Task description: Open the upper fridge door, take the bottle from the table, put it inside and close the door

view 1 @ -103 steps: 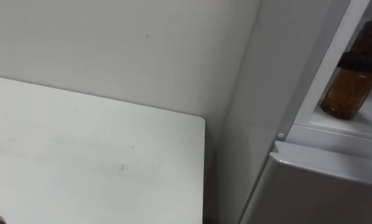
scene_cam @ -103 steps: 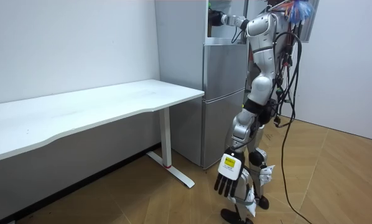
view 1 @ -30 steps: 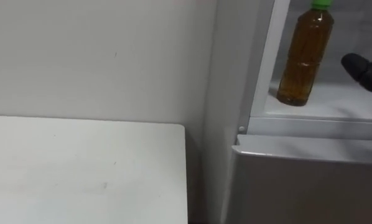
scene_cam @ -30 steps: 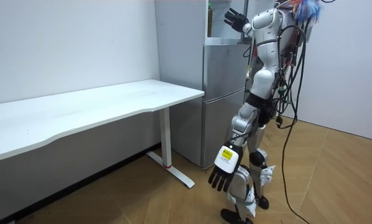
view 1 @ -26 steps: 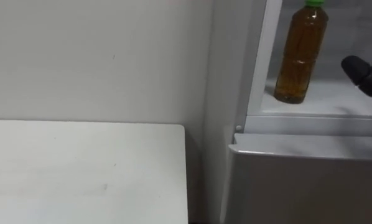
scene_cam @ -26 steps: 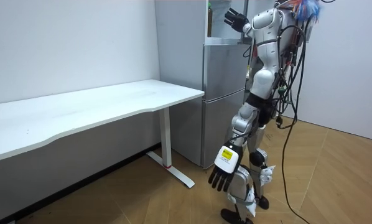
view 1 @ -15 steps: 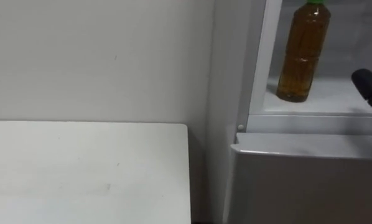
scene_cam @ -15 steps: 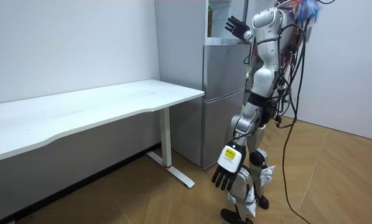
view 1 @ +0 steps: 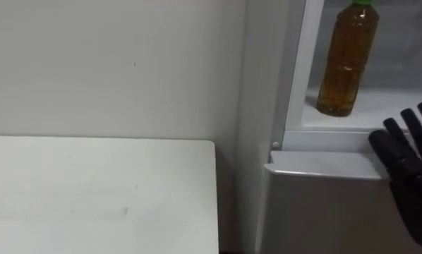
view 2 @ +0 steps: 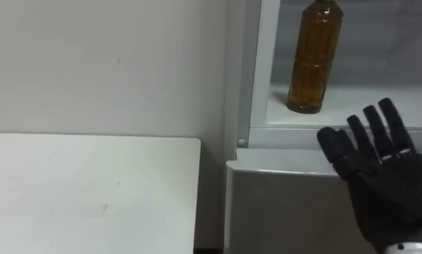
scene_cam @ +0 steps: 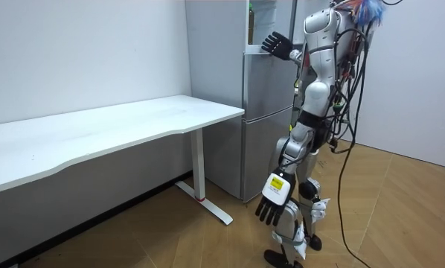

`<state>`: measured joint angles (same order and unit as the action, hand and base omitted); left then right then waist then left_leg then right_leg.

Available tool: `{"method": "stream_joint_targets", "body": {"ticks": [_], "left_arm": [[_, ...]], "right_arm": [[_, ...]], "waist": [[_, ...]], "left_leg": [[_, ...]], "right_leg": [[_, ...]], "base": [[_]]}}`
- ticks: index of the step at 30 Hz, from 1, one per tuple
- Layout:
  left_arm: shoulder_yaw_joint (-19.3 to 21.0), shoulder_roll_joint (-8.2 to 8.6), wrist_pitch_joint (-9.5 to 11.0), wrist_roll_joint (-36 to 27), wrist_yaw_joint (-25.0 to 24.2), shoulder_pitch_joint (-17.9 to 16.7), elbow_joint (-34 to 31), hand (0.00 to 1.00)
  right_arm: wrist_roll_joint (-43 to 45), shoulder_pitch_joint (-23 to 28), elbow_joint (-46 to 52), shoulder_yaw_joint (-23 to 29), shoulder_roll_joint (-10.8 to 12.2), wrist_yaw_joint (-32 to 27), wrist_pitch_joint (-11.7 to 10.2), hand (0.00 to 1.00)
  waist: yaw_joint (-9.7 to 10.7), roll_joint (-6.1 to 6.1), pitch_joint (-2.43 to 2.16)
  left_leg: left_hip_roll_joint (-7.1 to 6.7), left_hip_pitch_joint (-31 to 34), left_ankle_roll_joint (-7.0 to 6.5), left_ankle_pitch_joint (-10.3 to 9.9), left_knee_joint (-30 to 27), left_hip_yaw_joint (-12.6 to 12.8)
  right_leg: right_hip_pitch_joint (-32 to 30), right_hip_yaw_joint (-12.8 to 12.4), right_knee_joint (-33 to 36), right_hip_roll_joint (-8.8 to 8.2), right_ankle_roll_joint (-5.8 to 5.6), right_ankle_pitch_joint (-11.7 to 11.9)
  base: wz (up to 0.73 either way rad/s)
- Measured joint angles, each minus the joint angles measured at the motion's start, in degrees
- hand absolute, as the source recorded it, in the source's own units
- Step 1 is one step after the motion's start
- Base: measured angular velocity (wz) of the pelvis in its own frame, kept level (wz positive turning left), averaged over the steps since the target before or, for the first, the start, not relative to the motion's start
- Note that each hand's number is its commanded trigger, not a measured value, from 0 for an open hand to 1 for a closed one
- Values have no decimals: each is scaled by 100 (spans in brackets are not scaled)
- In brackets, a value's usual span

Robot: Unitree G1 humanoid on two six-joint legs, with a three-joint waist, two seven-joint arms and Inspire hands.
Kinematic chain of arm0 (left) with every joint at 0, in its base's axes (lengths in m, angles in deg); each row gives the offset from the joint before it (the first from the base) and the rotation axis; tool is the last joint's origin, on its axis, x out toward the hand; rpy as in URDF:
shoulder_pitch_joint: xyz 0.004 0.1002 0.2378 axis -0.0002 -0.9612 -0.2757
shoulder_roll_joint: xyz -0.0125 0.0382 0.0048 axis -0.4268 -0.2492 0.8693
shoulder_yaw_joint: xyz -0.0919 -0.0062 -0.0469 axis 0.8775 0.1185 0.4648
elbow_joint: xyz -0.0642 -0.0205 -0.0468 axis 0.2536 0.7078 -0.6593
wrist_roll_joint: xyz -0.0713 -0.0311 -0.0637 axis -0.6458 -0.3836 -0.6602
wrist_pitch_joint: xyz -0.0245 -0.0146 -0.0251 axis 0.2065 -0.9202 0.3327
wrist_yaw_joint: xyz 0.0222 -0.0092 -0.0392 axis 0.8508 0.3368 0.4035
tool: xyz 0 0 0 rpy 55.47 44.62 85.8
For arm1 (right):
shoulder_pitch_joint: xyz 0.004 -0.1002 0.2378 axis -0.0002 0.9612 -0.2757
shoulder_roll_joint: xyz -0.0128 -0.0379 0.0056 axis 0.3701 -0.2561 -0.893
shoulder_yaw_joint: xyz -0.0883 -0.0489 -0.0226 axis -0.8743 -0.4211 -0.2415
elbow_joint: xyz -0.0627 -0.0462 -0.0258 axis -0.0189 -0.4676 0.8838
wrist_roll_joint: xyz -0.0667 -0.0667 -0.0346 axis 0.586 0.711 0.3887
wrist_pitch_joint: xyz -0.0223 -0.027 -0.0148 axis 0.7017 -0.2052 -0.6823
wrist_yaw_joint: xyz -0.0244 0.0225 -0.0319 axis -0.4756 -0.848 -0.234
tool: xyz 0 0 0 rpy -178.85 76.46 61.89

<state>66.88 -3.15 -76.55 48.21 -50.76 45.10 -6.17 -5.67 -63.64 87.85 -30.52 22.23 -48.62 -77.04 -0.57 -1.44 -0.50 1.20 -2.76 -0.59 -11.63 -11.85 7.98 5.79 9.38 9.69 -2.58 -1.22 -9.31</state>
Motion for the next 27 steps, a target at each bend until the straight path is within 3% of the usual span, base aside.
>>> {"method": "stream_joint_targets", "body": {"ticks": [6, 10, 17, 23, 27], "left_arm": [[-130, 8, 179, -1, -178, -2, 11, 0], [-129, -7, 362, 6, -220, 5, 148, 0], [-127, -7, 365, 5, -223, 17, 378, 0], [-136, 1, 363, -7, -224, 34, 379, 0], [-130, 3, 363, -7, -230, 42, 378, 0]], "right_arm": [[-839, 113, 1, -245, 23, 761, -151, 0], [-932, 113, -28, -347, 29, 1224, -332, 0], [-882, 123, -200, -427, 63, 1792, -335, 0], [-741, 575, -334, -461, 229, 2151, -316, 0], [-841, 621, -536, -467, 254, 2515, -318, 0]], "waist": [[-86, 5, -5], [-150, 21, 11], [-149, 45, 24], [-151, 95, 20], [-137, 187, -25]], "left_leg": [[3, 50, 0, 1, 5, 68], [-5, 28, -1, 1, 16, 64], [-7, 30, -1, 0, 33, 62], [-6, 61, 3, -12, 9, 97], [-7, 7, 1, -13, 39, 116]], "right_leg": [[-86, -68, -5, 6, 1, -1], [-71, -91, -21, 7, 0, -1], [-61, -139, -66, 11, 0, -2], [-81, -151, -103, 18, 3, -3], [-57, -215, -100, 20, 3, -3]], "base": [[-4], [-2], [0], [-1], [-4]]}}
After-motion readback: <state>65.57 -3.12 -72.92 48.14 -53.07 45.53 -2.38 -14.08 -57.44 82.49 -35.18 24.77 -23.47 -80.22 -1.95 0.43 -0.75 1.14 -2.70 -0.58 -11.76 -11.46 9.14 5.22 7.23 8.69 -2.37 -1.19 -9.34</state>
